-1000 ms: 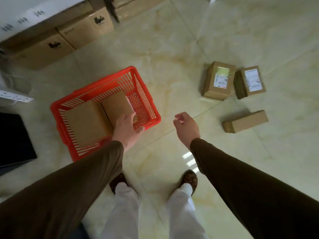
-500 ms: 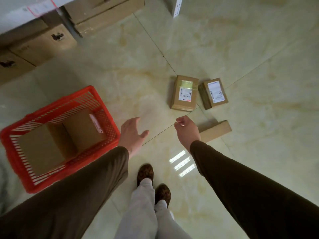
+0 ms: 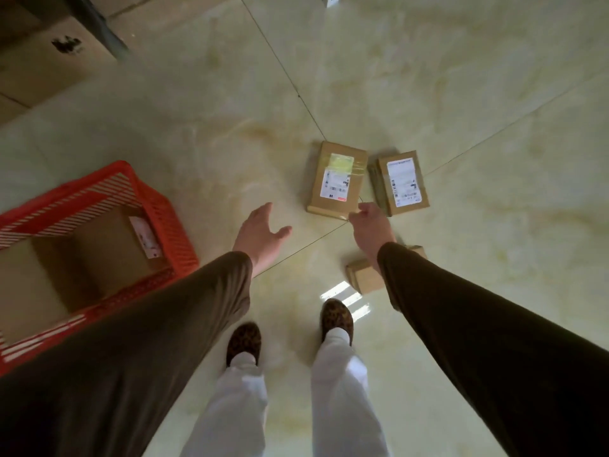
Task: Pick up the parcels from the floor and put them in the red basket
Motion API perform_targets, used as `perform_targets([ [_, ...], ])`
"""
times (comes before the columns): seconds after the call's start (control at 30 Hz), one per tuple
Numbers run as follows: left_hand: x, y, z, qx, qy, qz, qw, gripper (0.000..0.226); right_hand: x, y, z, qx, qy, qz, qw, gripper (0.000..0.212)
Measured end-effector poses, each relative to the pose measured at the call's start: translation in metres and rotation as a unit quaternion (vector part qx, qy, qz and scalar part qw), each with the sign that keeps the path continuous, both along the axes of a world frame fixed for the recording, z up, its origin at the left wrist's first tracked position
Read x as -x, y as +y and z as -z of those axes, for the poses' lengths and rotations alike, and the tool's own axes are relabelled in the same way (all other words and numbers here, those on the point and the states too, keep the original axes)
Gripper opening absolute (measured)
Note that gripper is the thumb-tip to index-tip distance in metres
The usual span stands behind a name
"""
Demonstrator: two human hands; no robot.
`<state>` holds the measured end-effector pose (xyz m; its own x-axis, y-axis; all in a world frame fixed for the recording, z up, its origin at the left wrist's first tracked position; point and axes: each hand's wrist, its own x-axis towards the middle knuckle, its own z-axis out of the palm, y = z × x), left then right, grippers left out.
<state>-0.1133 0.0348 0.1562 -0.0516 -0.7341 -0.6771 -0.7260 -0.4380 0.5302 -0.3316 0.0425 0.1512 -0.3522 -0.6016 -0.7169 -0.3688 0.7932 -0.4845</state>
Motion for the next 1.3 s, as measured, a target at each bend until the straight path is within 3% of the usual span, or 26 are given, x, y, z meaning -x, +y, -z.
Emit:
perform_targets([
  [0.27, 0.061, -0.038, 0.060, -0.041, 0.027, -0.064, 0.997, 0.073, 0.060, -0.033, 0.058, -0.039, -0.038, -0.074, 0.996, 0.058],
  [0.67, 0.099, -0.095, 0.171, -0.078, 0.048, -0.089, 0.992, 0.066, 0.074, -0.082, 0.162, -0.097, -0.063, -0.043, 0.992, 0.059],
  [0.8, 0.111, -0.098, 0.189, -0.107, 0.090, -0.072, 0.988, 0.047, 0.069, -0.086, 0.176, -0.104, -0.088, -0.015, 0.991, 0.057],
  [1.0, 0.109, -0.088, 0.170, -0.088, 0.139, -0.156, 0.974, 0.043, 0.058, -0.089, 0.161, -0.084, -0.115, 0.041, 0.989, 0.050],
  [1.3, 0.066, -0.074, 0.063, -0.041, 0.177, -0.267, 0.947, 0.049, 0.012, -0.088, 0.067, -0.006, -0.135, 0.052, 0.989, 0.046],
])
